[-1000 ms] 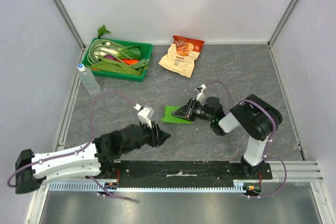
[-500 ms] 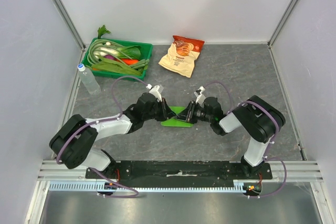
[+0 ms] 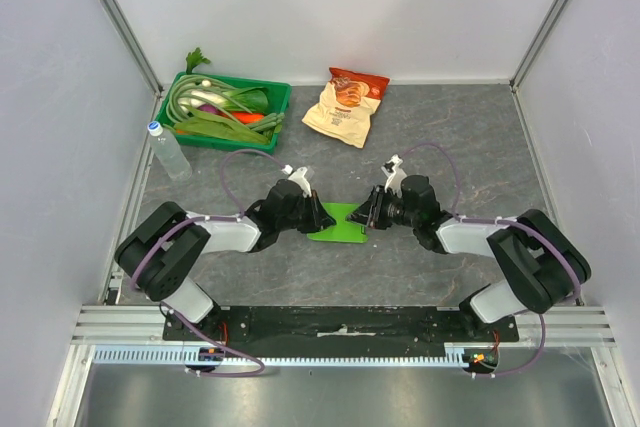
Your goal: Fold the paper box
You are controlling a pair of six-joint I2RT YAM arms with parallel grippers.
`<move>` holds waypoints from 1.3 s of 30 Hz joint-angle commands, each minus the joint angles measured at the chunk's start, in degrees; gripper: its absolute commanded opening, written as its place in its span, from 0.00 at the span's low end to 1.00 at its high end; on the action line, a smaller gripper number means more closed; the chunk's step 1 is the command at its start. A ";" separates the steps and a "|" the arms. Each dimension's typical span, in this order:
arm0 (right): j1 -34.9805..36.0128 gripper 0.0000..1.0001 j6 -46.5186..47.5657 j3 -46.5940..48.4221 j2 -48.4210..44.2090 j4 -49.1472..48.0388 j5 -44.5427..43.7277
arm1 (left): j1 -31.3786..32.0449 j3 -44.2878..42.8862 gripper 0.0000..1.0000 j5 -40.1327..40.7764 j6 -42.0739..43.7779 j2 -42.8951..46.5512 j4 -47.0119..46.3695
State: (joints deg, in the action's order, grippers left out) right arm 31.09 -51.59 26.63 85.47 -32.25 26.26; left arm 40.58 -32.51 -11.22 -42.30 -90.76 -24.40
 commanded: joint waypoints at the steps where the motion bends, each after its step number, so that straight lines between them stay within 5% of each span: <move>1: -0.33 0.27 8.16 0.35 1.71 4.74 0.54 | 0.12 -0.88 0.09 -1.08 1.69 -1.00 5.67; 7: -0.42 0.27 17.91 2.18 0.58 16.66 -5.34 | 0.03 -3.87 0.16 -3.71 5.30 2.33 10.68; 11: -0.77 0.31 21.01 6.06 -6.35 26.70 -6.74 | -1.11 -7.30 0.39 -2.32 9.77 8.65 17.87; 14: -2.00 0.48 22.06 8.17 -8.74 32.06 -6.93 | -4.00 -8.97 0.48 -3.97 11.27 12.78 22.45; 15: -2.43 0.62 22.67 8.87 -8.74 35.73 -7.10 | -4.88 -8.97 0.50 -4.50 11.45 13.67 23.77; 19: -6.65 0.67 23.38 12.21 -4.01 35.25 -3.17 | -10.24 -5.55 0.65 -6.88 9.79 17.98 26.60; 29: -6.66 0.60 18.11 10.64 6.98 20.48 4.67 | -15.62 1.31 0.75 -14.88 2.85 18.34 17.11; 39: -9.20 0.22 14.77 5.72 10.06 13.27 5.73 | -15.88 -1.33 0.72 -15.06 3.28 12.27 18.51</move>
State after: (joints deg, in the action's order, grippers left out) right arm 23.79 -35.55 34.81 93.54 -15.81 32.45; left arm 25.08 -32.18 -25.04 -38.02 -78.13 -4.84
